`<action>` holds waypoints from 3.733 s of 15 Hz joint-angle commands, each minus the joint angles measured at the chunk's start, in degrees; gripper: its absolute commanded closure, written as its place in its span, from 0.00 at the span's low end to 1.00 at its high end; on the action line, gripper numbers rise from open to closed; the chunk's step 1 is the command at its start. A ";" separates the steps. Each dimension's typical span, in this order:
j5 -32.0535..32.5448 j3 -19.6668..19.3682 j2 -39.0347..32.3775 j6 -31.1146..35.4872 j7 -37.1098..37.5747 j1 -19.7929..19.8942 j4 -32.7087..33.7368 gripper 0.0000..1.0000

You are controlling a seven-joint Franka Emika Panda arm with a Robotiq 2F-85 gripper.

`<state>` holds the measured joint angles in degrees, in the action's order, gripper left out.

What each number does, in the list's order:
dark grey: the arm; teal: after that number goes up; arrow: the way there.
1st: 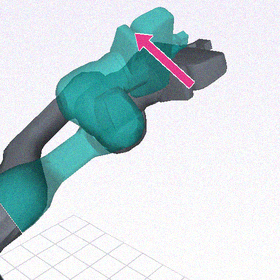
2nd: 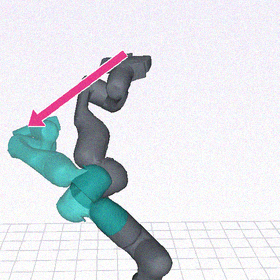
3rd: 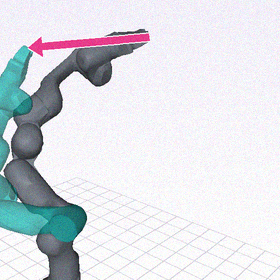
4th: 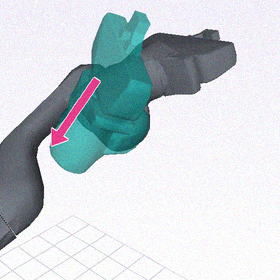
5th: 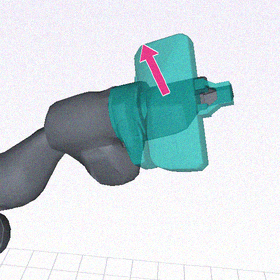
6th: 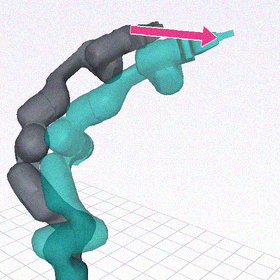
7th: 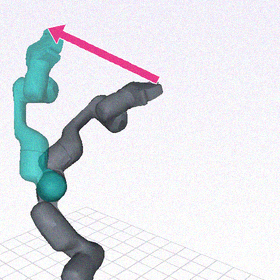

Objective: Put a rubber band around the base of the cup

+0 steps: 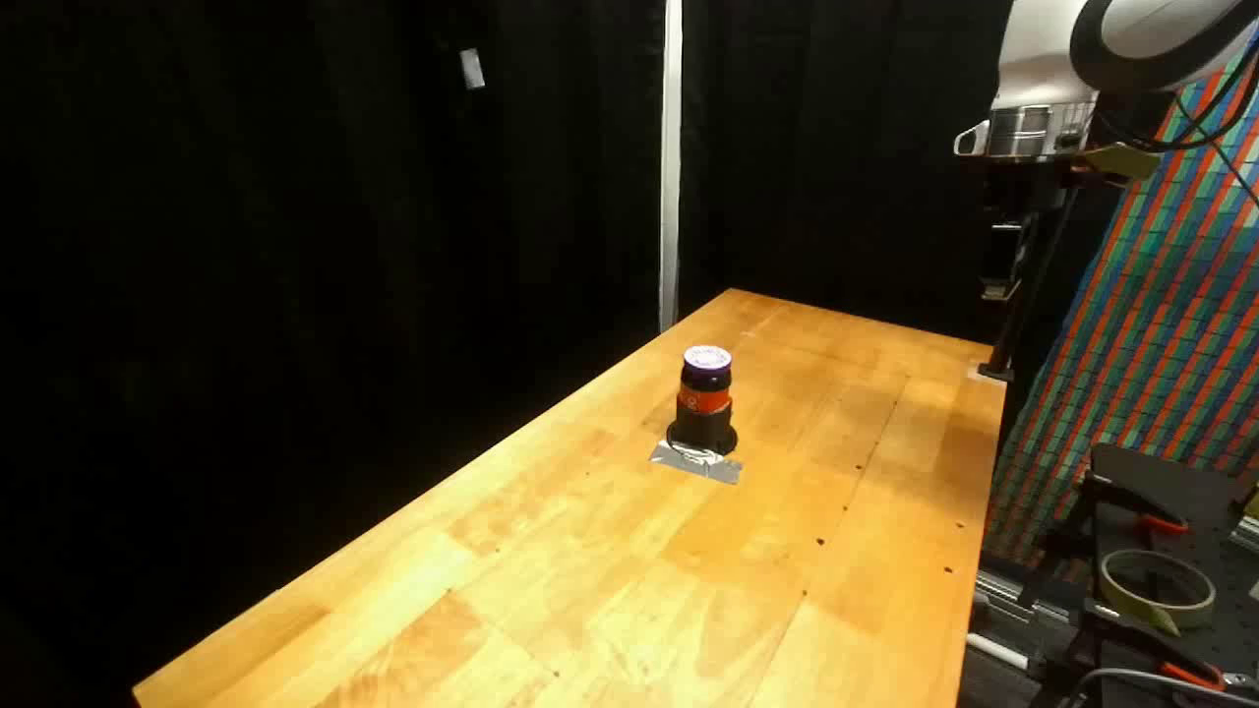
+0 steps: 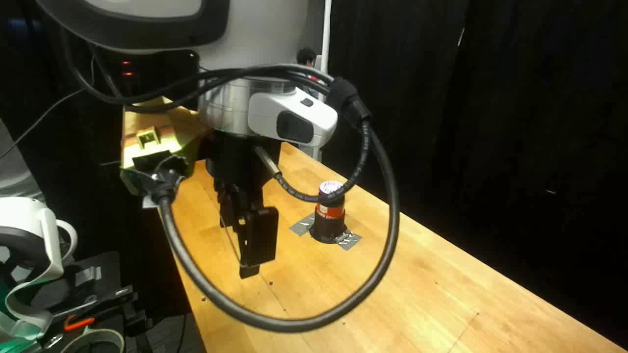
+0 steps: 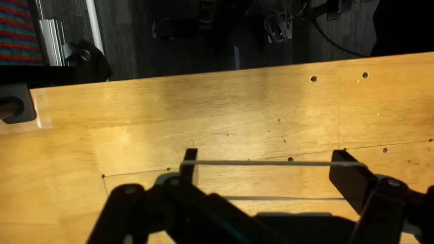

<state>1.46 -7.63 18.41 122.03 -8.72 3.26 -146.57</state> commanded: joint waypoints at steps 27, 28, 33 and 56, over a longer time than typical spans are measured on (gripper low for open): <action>-0.82 7.19 -24.40 -1.39 -0.28 -4.32 26.87 0.00; -0.73 7.86 -26.43 -1.06 -0.16 -4.61 29.29 0.00; 0.26 10.65 -35.52 4.43 2.76 -6.56 39.25 0.00; -1.12 12.98 -57.65 6.75 1.66 -6.80 58.79 0.00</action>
<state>1.43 4.67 -37.49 133.70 -5.97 -4.10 -91.59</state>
